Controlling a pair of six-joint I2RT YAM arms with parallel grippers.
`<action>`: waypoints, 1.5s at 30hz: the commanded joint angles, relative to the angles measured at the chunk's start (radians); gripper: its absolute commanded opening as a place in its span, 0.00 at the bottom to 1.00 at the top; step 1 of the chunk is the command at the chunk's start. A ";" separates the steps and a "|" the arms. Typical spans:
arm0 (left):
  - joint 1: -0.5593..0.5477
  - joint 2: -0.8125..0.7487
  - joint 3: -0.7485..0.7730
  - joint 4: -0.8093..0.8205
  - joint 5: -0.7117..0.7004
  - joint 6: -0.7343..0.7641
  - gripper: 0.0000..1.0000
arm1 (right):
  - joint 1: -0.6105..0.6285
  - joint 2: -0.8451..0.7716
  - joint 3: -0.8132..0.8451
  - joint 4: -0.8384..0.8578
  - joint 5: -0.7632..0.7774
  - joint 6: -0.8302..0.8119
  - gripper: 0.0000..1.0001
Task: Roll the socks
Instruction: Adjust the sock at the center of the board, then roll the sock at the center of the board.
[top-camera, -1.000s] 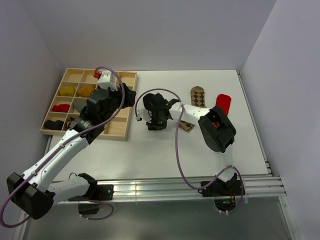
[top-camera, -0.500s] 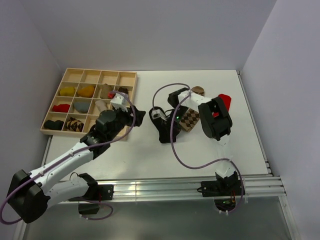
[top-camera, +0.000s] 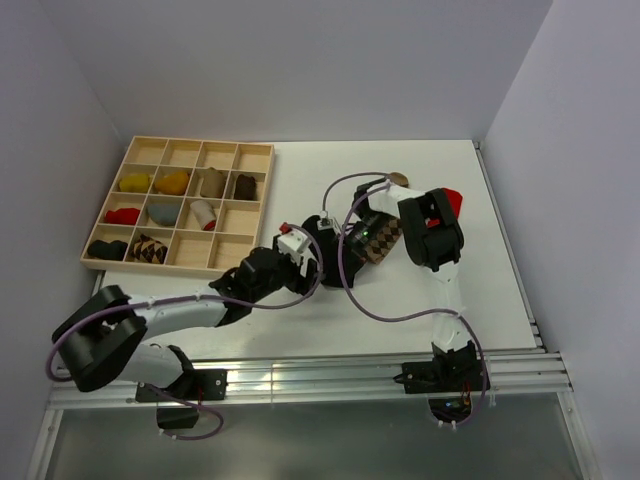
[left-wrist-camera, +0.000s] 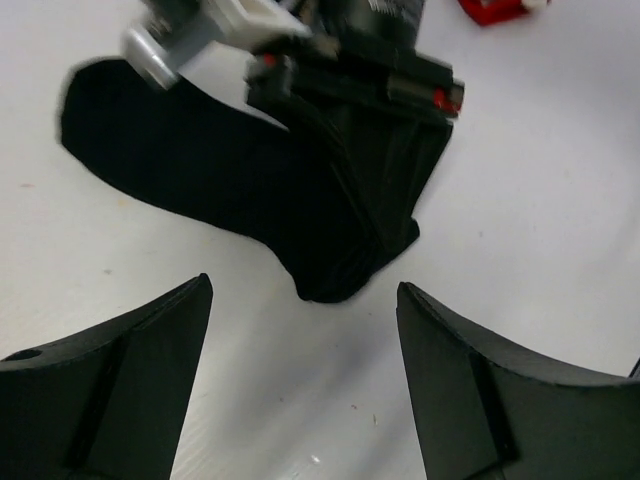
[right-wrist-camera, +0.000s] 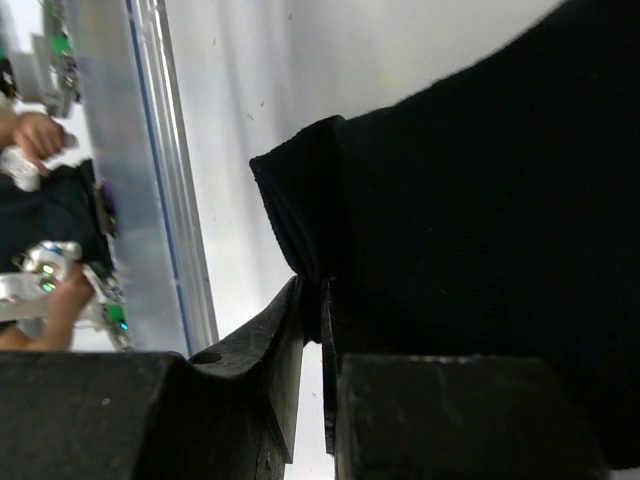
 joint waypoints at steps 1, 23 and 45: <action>-0.026 0.103 0.034 0.118 0.084 0.045 0.80 | -0.012 0.010 0.014 -0.125 -0.072 0.030 0.15; -0.043 0.436 0.189 0.190 -0.009 0.057 0.74 | -0.101 0.051 0.001 -0.122 -0.130 0.159 0.13; -0.031 0.519 0.266 0.048 0.078 -0.046 0.00 | -0.111 -0.193 -0.191 0.380 0.089 0.513 0.30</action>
